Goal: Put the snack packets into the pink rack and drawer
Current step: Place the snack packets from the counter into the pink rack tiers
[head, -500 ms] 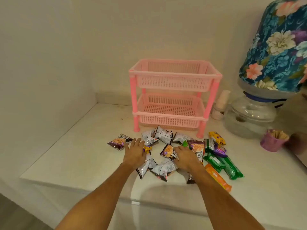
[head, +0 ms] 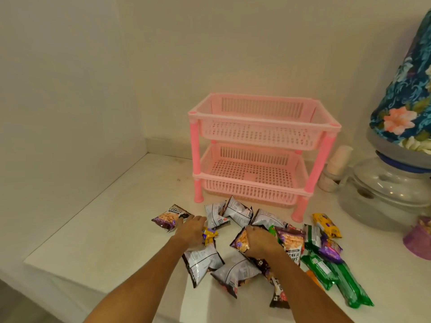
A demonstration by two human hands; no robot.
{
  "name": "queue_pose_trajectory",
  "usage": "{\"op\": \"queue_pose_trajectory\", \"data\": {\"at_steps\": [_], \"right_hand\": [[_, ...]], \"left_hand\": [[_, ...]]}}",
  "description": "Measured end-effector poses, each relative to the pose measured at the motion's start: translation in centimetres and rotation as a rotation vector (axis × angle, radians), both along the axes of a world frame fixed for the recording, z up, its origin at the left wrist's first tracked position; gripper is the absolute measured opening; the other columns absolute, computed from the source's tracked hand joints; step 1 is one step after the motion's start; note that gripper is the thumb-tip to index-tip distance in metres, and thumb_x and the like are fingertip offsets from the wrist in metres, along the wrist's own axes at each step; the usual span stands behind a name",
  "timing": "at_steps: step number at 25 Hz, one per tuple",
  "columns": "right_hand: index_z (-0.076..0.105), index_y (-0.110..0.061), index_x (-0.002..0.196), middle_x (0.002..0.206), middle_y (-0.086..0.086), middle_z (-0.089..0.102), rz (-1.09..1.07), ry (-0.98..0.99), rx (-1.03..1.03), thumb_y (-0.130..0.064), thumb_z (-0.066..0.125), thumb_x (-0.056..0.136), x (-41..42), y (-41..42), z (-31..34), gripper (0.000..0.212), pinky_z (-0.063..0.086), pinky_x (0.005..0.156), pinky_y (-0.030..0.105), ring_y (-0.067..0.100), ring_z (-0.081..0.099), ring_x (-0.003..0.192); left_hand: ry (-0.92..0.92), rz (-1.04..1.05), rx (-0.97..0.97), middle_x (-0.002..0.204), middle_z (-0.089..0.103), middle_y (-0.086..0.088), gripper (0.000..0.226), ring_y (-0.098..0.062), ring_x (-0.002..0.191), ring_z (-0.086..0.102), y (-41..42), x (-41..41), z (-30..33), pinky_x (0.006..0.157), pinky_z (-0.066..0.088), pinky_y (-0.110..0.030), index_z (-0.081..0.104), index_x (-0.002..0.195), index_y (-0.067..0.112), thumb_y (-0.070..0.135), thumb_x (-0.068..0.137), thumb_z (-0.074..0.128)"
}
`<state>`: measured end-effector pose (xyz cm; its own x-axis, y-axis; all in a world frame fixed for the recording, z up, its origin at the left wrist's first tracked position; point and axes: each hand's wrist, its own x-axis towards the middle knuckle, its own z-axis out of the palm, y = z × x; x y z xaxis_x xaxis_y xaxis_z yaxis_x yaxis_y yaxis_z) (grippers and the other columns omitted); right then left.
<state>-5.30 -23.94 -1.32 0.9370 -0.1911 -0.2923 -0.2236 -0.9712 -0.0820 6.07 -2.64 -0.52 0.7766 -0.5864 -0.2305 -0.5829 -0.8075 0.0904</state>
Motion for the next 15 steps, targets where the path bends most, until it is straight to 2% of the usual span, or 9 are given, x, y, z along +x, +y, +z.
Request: {"op": "queue_pose_trajectory", "data": {"at_steps": [3, 6, 9, 12, 15], "right_hand": [[0.026, -0.006, 0.145, 0.122, 0.016, 0.058, 0.078, 0.028, -0.122, -0.041, 0.062, 0.081, 0.8, -0.5, -0.5, 0.081, 0.05, 0.084, 0.042, 0.034, 0.058, 0.11], [0.035, -0.005, 0.137, 0.111, 0.016, 0.061, 0.146, -0.021, -0.176, -0.032, 0.058, 0.083, 1.5, -0.6, -1.3, 0.065, 0.051, 0.075, 0.041, 0.033, 0.06, 0.101], [0.046, -0.009, 0.125, 0.11, 0.012, 0.061, 0.17, -0.04, -0.103, -0.028, 0.061, 0.082, 2.2, -0.9, -0.5, 0.049, 0.051, 0.077, 0.041, 0.031, 0.06, 0.099], [0.052, -0.014, 0.115, 0.101, 0.007, 0.06, 0.132, -0.072, 0.048, -0.037, 0.064, 0.074, 3.3, -1.5, 1.6, 0.048, 0.049, 0.078, 0.037, 0.027, 0.058, 0.092], [0.056, -0.021, 0.106, 0.093, 0.003, 0.064, 0.059, -0.214, 0.181, -0.043, 0.063, 0.069, 5.5, -2.3, 5.4, 0.043, 0.053, 0.069, 0.031, 0.023, 0.059, 0.082]], "left_hand": [[0.037, -0.035, 0.053, 0.131, 0.053, -0.002, 0.042, -0.026, 0.128, 0.039, -1.3, 0.9, 0.4, 0.107, 0.023, -0.058, 0.049, 0.122, 0.021, 0.019, 0.082, 0.062], [0.094, -0.079, 0.14, 0.131, 0.055, -0.006, 0.046, -0.028, 0.127, 0.042, -1.9, 1.7, 1.0, 0.109, 0.024, -0.056, 0.049, 0.129, 0.022, 0.027, 0.086, 0.062], [0.143, -0.097, 0.165, 0.131, 0.057, -0.005, 0.045, -0.028, 0.125, 0.047, -1.8, 2.1, 1.3, 0.107, 0.028, -0.051, 0.049, 0.132, 0.025, 0.03, 0.088, 0.059], [0.168, -0.132, 0.155, 0.122, 0.063, -0.003, 0.045, -0.025, 0.115, 0.055, -1.5, 2.4, 0.7, 0.092, 0.038, -0.039, 0.053, 0.125, 0.026, 0.018, 0.082, 0.062], [0.222, -0.144, 0.129, 0.118, 0.064, -0.005, 0.045, -0.025, 0.108, 0.059, -1.3, 2.8, 0.6, 0.08, 0.043, -0.032, 0.055, 0.121, 0.023, 0.011, 0.078, 0.065]]}}
